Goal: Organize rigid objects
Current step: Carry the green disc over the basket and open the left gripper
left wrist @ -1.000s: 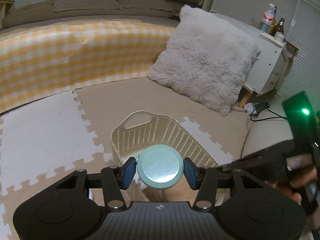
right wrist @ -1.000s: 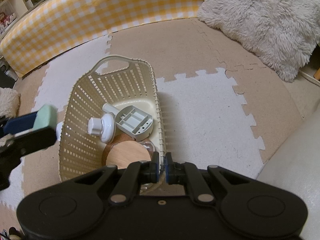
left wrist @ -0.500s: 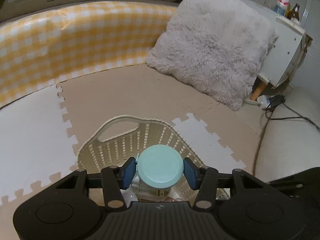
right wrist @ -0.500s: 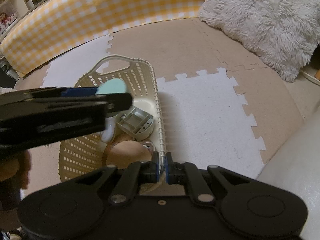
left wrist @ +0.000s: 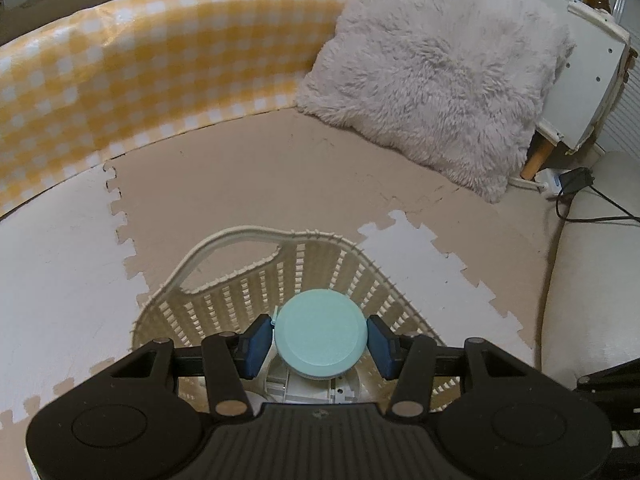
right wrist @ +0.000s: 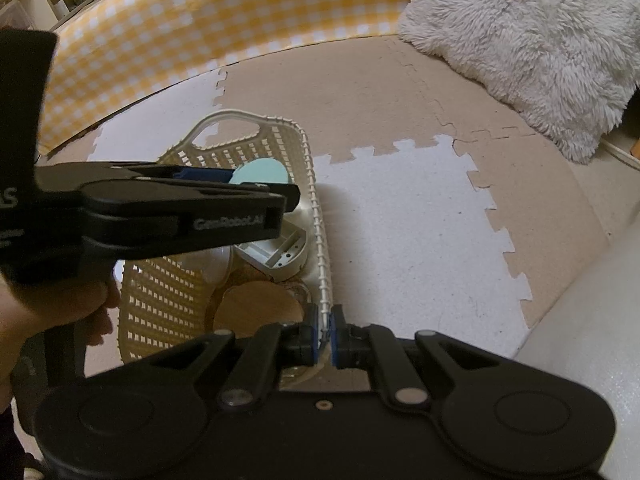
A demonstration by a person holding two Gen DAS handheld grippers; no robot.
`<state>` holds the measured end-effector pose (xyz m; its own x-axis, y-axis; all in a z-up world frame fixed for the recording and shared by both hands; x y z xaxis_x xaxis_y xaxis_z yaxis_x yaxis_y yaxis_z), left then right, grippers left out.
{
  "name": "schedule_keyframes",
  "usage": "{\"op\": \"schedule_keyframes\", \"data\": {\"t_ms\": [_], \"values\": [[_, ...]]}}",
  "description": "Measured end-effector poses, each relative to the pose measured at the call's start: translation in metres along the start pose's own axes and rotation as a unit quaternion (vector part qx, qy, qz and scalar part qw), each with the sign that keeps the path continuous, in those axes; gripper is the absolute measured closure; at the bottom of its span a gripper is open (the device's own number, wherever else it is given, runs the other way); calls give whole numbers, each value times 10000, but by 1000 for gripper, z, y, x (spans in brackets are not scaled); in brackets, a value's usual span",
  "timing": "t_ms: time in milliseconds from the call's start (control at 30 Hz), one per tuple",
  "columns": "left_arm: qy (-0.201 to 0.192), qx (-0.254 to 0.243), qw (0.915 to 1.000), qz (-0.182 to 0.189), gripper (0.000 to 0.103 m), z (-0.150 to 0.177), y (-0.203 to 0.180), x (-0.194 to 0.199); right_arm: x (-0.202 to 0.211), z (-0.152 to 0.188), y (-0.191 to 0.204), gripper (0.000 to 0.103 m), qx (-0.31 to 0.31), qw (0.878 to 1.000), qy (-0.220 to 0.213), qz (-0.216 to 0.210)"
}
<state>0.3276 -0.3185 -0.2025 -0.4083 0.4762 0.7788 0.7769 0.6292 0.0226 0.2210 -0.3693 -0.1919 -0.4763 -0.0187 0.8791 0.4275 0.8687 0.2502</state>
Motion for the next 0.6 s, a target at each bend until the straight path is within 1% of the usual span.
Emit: {"op": "schedule_keyframes", "data": {"t_ms": [133, 300, 600], "values": [[-16, 24, 10000, 26, 50, 0, -1, -4, 0, 0, 0, 97, -1, 10000, 1, -1], [-40, 150, 9998, 79, 40, -1, -2, -1, 0, 0, 0, 97, -1, 10000, 0, 1], [-38, 90, 9999, 114, 33, -1, -6, 11, -2, 2, 2, 97, 6, 10000, -2, 9]]}}
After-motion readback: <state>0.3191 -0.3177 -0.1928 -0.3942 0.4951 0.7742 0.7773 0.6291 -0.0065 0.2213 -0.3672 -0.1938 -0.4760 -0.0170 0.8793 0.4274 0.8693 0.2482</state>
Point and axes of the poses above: each gripper's, at about its wrist camera, not at the fingertips, and x roughly against the way its jaws point, y to its left, z to its underside, the point moved 10 cm from there along -x, roughly the way its jaws point, and after that the axes turned 13 degrees about -x, right-handed, at the moved point
